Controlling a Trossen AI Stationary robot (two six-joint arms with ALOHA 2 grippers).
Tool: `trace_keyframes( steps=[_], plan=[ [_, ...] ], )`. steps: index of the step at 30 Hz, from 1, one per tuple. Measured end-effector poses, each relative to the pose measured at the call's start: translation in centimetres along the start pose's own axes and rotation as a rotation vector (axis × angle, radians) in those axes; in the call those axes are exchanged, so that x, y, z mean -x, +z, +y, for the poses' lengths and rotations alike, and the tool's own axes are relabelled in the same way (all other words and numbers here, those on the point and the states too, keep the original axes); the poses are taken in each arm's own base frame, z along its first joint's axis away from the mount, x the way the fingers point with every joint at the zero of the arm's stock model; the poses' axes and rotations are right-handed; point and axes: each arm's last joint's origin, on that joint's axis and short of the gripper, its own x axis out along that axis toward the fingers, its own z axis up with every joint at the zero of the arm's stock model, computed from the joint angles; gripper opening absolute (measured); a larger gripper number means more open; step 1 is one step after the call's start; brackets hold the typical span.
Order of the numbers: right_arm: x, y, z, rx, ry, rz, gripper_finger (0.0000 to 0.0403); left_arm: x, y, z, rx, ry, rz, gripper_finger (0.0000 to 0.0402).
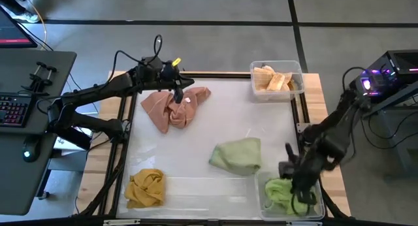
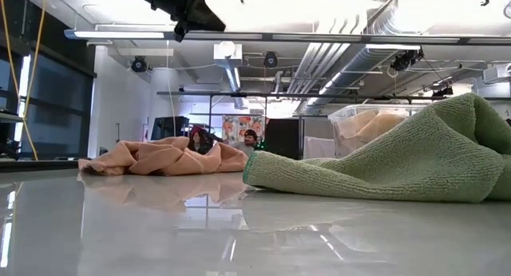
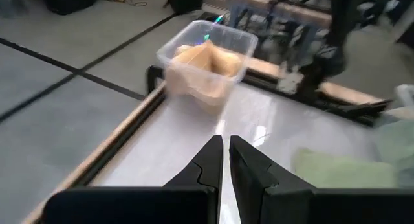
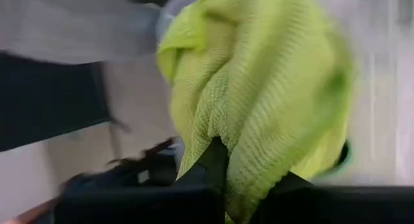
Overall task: Sort towels by color in basket
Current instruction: Put the light green towel into the bottom transparent bin
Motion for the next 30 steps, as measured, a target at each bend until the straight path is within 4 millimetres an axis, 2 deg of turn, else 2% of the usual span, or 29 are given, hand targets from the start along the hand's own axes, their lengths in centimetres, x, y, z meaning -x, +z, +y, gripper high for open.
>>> trace_keyframes(
  steps=[5, 9, 12, 15, 19, 24, 27, 30],
  plan=[
    [-5.2, -0.8, -0.4, 0.029, -0.119, 0.021, 0.0010, 0.3, 1.3, -2.8, -0.044, -0.087, -0.145, 0.0016],
    [-9.2, -1.4, -2.0, 0.045, -0.212, 0.032, 0.0010, 0.8, 2.5, -5.0, -0.060, -0.111, -0.236, 0.0016],
    [-11.3, -2.0, -3.4, 0.017, -0.258, 0.024, 0.0012, 1.3, 2.9, -6.4, -0.059, -0.074, -0.264, 0.0016],
    [-12.5, -2.6, -5.1, -0.060, -0.331, 0.053, 0.0031, 1.7, 3.1, -7.7, -0.058, -0.031, -0.268, 0.0016],
    [-12.5, -2.8, -5.7, -0.007, -0.349, 0.045, 0.0090, 2.4, 3.2, -9.2, -0.030, -0.008, -0.265, 0.0016],
    [-10.2, -2.7, -3.8, 0.066, -0.231, 0.036, 0.0162, 2.8, 2.7, -10.6, 0.000, -0.005, -0.259, 0.0016],
    [-8.2, -2.7, -2.1, 0.097, -0.163, 0.006, 0.0181, 3.0, 2.5, -11.2, -0.016, 0.015, -0.253, 0.0016],
    [-7.0, -2.7, -0.8, 0.057, -0.132, -0.022, 0.0184, 3.0, 2.3, -11.3, -0.062, 0.039, -0.246, 0.0016]
  ],
)
